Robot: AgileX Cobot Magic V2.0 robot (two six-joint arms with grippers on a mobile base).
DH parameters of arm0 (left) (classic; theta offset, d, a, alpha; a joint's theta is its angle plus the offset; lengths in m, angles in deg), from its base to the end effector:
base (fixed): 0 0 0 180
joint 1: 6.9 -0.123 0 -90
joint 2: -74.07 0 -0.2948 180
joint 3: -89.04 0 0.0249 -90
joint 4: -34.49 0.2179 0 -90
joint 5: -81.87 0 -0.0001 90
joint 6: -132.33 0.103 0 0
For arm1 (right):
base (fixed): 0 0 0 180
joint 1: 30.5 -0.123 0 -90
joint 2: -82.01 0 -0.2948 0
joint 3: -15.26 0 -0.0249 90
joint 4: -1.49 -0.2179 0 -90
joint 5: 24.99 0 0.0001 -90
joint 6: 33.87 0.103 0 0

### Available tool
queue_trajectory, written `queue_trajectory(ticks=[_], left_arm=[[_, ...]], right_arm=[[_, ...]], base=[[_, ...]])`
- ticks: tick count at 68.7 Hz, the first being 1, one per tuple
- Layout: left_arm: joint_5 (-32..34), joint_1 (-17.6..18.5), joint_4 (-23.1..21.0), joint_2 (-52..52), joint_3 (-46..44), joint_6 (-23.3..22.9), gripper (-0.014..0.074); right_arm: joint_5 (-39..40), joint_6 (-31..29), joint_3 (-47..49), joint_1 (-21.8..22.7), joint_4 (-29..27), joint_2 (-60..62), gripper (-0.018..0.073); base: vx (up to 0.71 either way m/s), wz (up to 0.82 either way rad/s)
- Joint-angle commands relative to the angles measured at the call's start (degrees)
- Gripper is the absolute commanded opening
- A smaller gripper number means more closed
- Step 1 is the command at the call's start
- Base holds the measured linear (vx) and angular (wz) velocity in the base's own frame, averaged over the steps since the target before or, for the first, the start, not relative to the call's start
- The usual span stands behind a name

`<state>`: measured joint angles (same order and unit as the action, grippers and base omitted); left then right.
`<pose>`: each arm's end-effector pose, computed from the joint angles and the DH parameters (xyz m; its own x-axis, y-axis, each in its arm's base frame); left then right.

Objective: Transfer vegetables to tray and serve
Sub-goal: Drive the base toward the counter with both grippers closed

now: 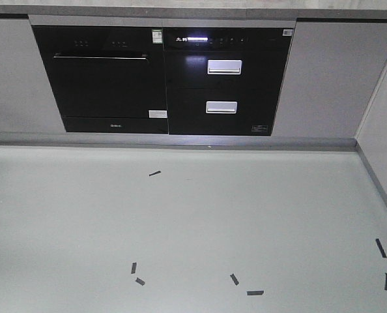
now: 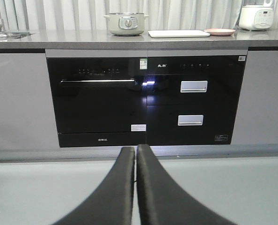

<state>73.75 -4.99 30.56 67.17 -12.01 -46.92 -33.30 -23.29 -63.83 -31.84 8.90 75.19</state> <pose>0.0256 -0.0019 0.1918 -0.0711 -0.0524 -0.9961 0.0391 0.9977 -0.0553 0.0256 -0.0013 0.1908 -0.0725 0.0549 -0.9959 -0.0007 0.9985 0.0551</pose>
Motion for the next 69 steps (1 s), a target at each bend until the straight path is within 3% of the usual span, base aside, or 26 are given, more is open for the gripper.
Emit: queue_trajectory(ticks=[1,69], left_arm=[[4.43,-0.22,-0.18,0.74,1.53,-0.42,-0.0006],[4.43,-0.22,-0.18,0.74,1.53,-0.42,-0.0006]], right_arm=[[4.48,-0.15,-0.85,0.36,0.46,0.11,-0.0003],[4.48,-0.15,-0.85,0.36,0.46,0.11,-0.0003]], base=[[0.01,-0.02],[0.01,-0.02]])
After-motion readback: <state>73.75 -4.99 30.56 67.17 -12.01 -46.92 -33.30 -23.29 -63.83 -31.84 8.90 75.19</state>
